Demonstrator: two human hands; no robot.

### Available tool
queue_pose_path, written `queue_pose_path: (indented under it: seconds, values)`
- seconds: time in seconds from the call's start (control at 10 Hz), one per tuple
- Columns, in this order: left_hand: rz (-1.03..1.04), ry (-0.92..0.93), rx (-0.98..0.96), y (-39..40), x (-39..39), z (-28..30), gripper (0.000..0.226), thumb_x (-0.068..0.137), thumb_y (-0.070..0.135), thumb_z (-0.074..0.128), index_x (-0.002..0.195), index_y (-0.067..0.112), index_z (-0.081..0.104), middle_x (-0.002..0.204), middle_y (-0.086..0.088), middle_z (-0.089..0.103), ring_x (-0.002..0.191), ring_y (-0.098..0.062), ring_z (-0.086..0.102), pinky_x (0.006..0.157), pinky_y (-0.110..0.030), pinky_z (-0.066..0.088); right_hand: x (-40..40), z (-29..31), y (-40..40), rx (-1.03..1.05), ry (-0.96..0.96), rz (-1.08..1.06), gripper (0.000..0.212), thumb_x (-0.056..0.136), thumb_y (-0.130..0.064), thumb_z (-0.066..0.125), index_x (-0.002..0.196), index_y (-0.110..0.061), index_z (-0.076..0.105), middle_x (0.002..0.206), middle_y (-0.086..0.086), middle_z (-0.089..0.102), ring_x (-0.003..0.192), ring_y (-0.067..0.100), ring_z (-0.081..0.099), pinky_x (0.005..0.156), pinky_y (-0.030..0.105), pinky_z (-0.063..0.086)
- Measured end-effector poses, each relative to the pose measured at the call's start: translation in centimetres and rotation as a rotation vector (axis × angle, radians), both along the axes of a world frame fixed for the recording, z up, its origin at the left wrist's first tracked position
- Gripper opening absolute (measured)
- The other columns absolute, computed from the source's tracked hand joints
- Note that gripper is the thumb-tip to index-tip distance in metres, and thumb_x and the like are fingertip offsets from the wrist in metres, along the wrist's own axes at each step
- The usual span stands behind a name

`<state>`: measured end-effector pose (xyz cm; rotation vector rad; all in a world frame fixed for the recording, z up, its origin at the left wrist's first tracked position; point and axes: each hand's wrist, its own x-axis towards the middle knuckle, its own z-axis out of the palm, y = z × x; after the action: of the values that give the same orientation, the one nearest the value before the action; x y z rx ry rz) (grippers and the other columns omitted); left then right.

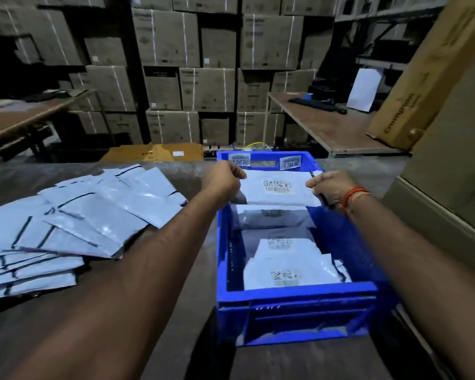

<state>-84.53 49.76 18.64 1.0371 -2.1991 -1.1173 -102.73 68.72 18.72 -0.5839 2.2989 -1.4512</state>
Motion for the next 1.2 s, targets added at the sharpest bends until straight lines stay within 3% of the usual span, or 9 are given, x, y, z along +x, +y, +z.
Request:
queue_pose_path:
  seconds: [0.1,0.3,0.4,0.6,0.7,0.8,0.9,1.0,1.2]
  values:
    - [0.061,-0.17,-0.133,0.9,-2.9,-1.4,0.021,0.073,0.015,0.084,0.092,0.021,0.075,0.095,0.002,0.074,0.091,-0.018,0.069,0.084,-0.034,0.059,-3.5,-1.4,-1.0,0.16,0.001,0.061,0.024,0.086,-0.002,0.068,0.109,-0.004,0.072,0.077,0.001,0.063,0.035,-0.003,0.054,0.036,0.013,0.044]
    - [0.081,-0.483,-0.301,1.0,-7.1,-4.5,0.027,0.081,0.018,0.07,0.106,0.01,0.073,0.114,-0.016,0.069,0.106,-0.036,0.065,0.086,-0.039,0.053,-5.0,-4.8,-3.8,0.356,0.064,0.136,0.04,0.091,-0.014,0.064,0.129,-0.002,0.061,0.13,0.017,0.062,0.113,0.032,0.062,0.06,0.023,0.046]
    - [0.088,-0.587,-0.345,0.8,-7.5,-6.1,0.032,0.09,0.014,0.056,0.119,0.004,0.064,0.124,-0.021,0.063,0.113,-0.04,0.061,0.09,-0.044,0.051,-4.4,-6.0,-4.5,0.463,0.112,0.173,0.04,0.096,-0.013,0.056,0.134,0.002,0.056,0.136,0.02,0.056,0.125,0.036,0.055,0.078,0.031,0.05]
    - [0.054,-0.727,-0.346,1.7,-8.0,-7.4,0.042,0.098,0.008,0.046,0.138,-0.005,0.049,0.138,-0.026,0.056,0.129,-0.043,0.051,0.103,-0.046,0.046,-4.2,-7.8,-5.0,0.609,0.281,0.24,0.039,0.096,-0.017,0.049,0.133,-0.009,0.059,0.138,0.008,0.059,0.126,0.03,0.057,0.093,0.037,0.05]
    - [0.026,-0.635,-0.414,1.4,-8.0,-6.0,0.041,0.097,0.007,0.044,0.136,-0.003,0.05,0.136,-0.026,0.054,0.123,-0.041,0.054,0.099,-0.044,0.047,-3.1,-5.3,-5.5,0.603,0.457,0.15,0.035,0.091,-0.018,0.057,0.123,-0.005,0.062,0.127,0.018,0.063,0.119,0.036,0.061,0.093,0.038,0.052]
    - [0.048,-0.48,-0.446,0.0,-7.3,-2.9,0.032,0.089,0.003,0.051,0.115,0.009,0.068,0.12,-0.017,0.061,0.104,-0.032,0.063,0.085,-0.038,0.052,-2.1,-2.7,-7.6,0.507,0.619,0.171,0.027,0.084,-0.017,0.06,0.107,-0.007,0.068,0.11,0.018,0.07,0.104,0.037,0.067,0.082,0.036,0.054]
    - [0.092,-0.353,-0.482,-1.9,-5.0,0.4,0.037,0.086,-0.001,0.054,0.111,0.017,0.074,0.113,-0.012,0.069,0.107,-0.028,0.065,0.09,-0.037,0.055,0.6,-0.4,-10.6,0.425,0.711,0.255,0.023,0.079,-0.019,0.058,0.095,-0.008,0.072,0.096,0.018,0.07,0.095,0.036,0.068,0.072,0.031,0.048]
    - [0.14,-0.323,-0.465,-4.4,-1.5,1.8,0.04,0.082,-0.001,0.058,0.112,0.021,0.075,0.115,-0.011,0.071,0.107,-0.028,0.066,0.086,-0.034,0.054,5.0,1.0,-13.8,0.38,0.794,0.364,0.022,0.08,-0.018,0.058,0.093,-0.01,0.074,0.097,0.014,0.073,0.097,0.034,0.067,0.08,0.03,0.052]
    - [0.118,-0.364,-0.401,-9.7,6.3,0.7,0.038,0.085,-0.002,0.059,0.113,0.018,0.076,0.117,-0.01,0.071,0.107,-0.03,0.066,0.078,-0.031,0.05,12.5,0.8,-20.1,0.383,0.761,0.415,0.009,0.076,-0.018,0.062,0.078,-0.011,0.067,0.082,0.016,0.066,0.086,0.034,0.068,0.067,0.026,0.043]
